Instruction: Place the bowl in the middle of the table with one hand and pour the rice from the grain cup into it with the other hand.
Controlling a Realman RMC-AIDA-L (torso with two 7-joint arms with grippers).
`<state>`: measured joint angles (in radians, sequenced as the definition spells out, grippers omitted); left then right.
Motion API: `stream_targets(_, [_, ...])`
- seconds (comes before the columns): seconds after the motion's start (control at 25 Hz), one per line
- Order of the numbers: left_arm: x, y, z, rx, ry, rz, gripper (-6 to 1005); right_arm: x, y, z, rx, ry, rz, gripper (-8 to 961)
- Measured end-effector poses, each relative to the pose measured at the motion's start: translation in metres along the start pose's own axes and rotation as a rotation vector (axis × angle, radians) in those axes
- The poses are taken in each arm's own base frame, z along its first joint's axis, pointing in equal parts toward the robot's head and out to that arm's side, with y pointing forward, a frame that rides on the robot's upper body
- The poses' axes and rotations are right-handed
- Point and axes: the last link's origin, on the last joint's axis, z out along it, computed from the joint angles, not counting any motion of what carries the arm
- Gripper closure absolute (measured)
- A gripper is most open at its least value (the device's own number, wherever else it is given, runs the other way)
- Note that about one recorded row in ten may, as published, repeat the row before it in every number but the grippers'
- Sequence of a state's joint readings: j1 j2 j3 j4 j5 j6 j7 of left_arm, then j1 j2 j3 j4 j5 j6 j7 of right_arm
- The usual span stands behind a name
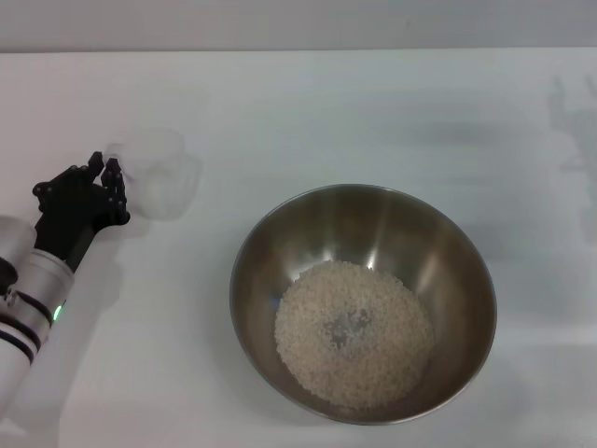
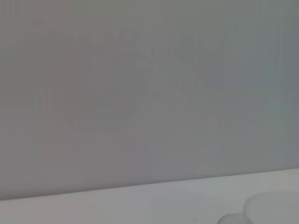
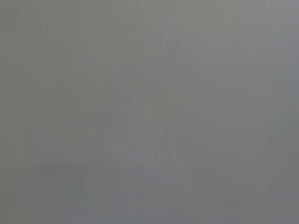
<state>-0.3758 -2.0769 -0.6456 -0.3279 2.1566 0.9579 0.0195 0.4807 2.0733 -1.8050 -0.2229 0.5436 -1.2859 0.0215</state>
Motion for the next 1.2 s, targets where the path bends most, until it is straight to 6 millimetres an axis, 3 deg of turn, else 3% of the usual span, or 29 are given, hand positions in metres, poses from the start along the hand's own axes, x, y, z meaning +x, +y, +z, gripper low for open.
stream_targets(0.2, [-0.008,-0.003,-0.015,0.015,-0.007,-0.009,902,0.000,-0.001,-0.001,0.001,0.001,-0.002,530])
stream_targets(0.44, [-0.013,-0.010,-0.034,0.051,0.025,-0.019,718,0.001,-0.002,-0.002,0.002,0.005,-0.010,530])
stream_targets(0.56, [-0.013,-0.010,-0.034,0.051,0.025,-0.019,627,0.002,-0.002,-0.003,0.003,0.012,-0.011,530])
stream_targets(0.6, [-0.011,-0.011,-0.060,0.054,0.113,-0.013,597,0.003,-0.001,-0.004,0.000,0.017,-0.009,530])
stream_targets(0.68, [-0.005,-0.010,-0.067,0.056,0.177,-0.014,583,0.006,0.001,-0.006,-0.011,0.031,-0.005,530])
stream_targets(0.96, [0.000,-0.009,-0.070,0.056,0.213,-0.019,533,0.016,0.015,-0.023,-0.089,0.086,0.099,530])
stream_targets(1.0, [0.017,-0.006,-0.062,0.043,0.305,-0.054,526,0.017,0.016,-0.025,-0.095,0.092,0.120,530])
stream_targets(1.2, [0.024,-0.005,-0.058,0.034,0.337,-0.050,526,0.021,0.024,-0.032,-0.168,0.133,0.214,530])
